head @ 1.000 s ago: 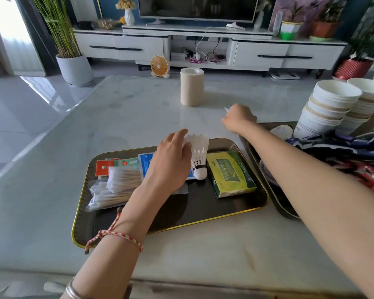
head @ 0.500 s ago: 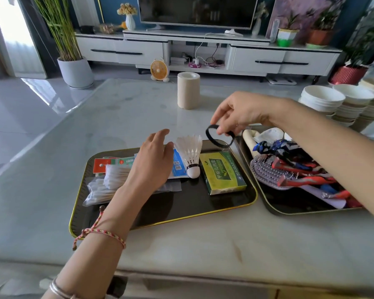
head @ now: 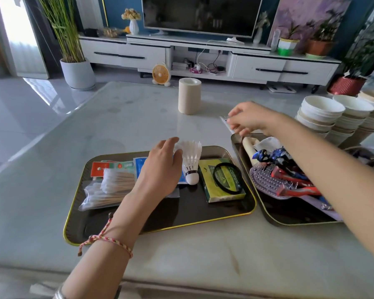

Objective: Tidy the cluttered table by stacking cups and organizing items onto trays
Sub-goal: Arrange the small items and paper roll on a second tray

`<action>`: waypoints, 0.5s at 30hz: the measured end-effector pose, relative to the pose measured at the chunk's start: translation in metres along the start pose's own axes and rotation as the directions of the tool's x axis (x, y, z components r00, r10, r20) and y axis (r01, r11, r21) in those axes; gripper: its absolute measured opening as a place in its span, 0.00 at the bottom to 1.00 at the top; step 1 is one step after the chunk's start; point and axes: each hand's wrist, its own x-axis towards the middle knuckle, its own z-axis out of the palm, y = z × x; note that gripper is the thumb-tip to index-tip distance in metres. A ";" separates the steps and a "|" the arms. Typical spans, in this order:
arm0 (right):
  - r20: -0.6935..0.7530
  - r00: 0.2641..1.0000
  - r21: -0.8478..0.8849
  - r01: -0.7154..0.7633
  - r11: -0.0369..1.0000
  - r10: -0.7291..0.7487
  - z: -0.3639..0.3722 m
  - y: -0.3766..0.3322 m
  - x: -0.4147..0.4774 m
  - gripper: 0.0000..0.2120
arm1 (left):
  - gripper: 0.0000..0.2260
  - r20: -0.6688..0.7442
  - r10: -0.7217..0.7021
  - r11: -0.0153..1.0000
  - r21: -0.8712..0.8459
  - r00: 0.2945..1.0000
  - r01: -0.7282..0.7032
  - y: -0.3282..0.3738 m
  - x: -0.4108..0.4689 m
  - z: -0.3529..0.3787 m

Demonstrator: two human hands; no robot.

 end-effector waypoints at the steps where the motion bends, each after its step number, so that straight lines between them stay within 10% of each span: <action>1: -0.046 0.999 -0.075 -0.024 0.997 0.021 0.006 0.003 0.010 0.12 | 0.18 0.006 0.000 1.000 0.003 1.000 0.000 0.001 0.001 0.001; 5: -0.201 0.979 -0.365 -0.116 0.924 0.043 0.040 0.011 0.041 0.05 | 0.19 -0.011 -0.011 1.000 0.014 1.000 0.011 -0.001 0.005 -0.001; 9: -0.310 0.947 -0.525 -0.245 0.815 0.085 0.058 0.017 0.063 0.27 | 0.19 -0.023 0.002 0.999 0.054 1.000 -0.001 -0.010 0.005 -0.006; 15: -0.299 0.910 -0.537 -0.408 0.739 0.286 0.052 0.033 0.082 0.27 | 0.19 -0.051 -0.115 0.993 0.011 0.992 0.115 -0.028 0.009 -0.011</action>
